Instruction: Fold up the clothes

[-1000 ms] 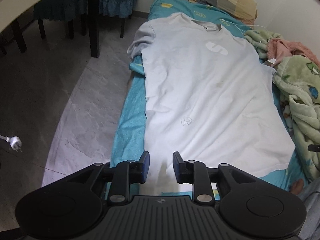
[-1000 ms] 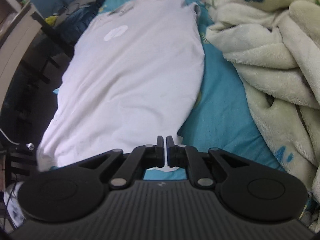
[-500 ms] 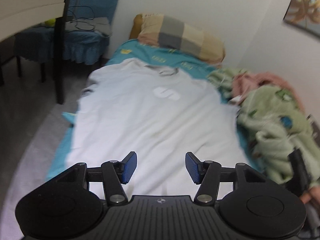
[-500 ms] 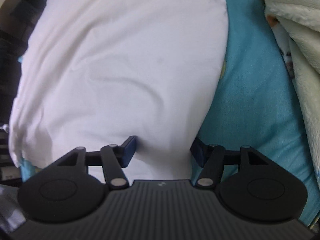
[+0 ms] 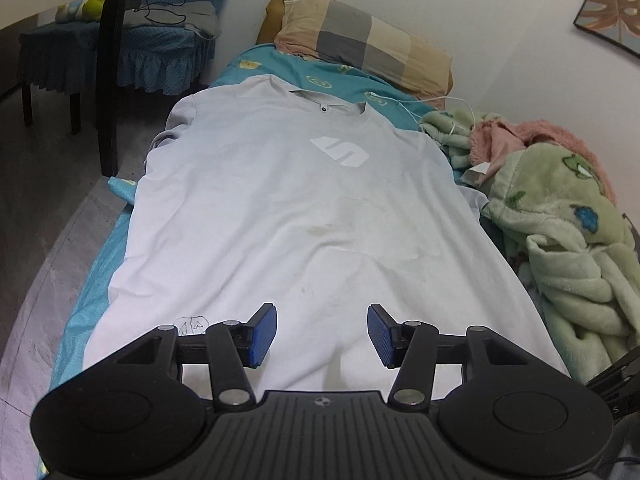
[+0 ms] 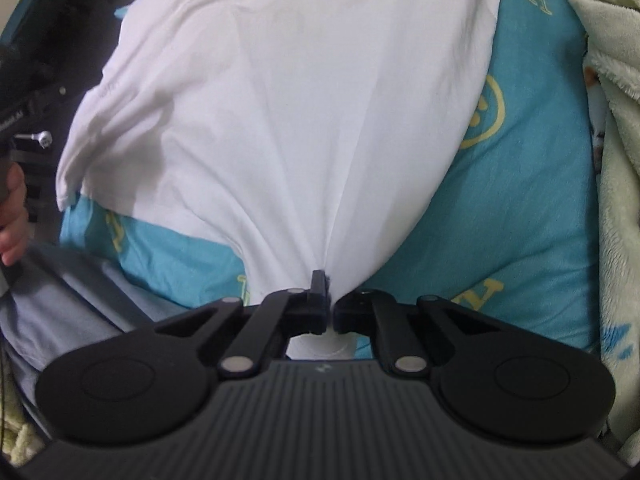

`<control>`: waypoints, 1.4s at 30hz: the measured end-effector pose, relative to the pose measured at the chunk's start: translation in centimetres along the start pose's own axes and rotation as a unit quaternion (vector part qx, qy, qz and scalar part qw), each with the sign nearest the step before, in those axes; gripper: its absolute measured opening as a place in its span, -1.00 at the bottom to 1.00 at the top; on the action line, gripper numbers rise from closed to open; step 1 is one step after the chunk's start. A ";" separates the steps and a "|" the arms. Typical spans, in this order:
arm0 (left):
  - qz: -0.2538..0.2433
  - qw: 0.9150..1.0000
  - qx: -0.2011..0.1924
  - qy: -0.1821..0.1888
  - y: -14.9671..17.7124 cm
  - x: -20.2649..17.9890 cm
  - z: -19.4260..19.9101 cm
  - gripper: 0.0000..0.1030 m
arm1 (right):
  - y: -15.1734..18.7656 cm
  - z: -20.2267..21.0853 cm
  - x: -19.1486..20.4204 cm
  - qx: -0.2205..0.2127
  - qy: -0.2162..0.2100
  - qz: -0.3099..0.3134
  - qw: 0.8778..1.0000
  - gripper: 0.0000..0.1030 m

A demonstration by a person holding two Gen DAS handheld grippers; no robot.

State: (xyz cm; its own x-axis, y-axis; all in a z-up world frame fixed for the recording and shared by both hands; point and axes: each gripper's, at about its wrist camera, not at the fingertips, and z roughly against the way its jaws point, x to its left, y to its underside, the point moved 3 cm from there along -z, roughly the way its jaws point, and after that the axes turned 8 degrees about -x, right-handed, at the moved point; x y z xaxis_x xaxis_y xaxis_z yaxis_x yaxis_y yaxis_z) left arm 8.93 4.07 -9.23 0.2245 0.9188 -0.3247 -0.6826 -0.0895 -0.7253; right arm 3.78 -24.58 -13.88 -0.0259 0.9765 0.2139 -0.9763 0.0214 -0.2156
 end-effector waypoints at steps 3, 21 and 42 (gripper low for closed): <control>-0.005 1.000 -0.001 -0.004 0.3 -0.2 0.8 0.04 | 0.1 0.2 -0.2 -0.009 -0.001 -0.015 1.000 -0.81; 0.027 0.998 -0.030 -0.042 0.4 -0.7 -0.1 0.27 | -15.5 4.9 -11.2 -0.360 -0.081 -0.319 0.873 0.08; 0.107 0.994 0.022 -0.025 0.8 3.1 -7.3 0.28 | -25.2 -7.4 -19.1 -0.446 -0.137 -0.412 0.783 0.09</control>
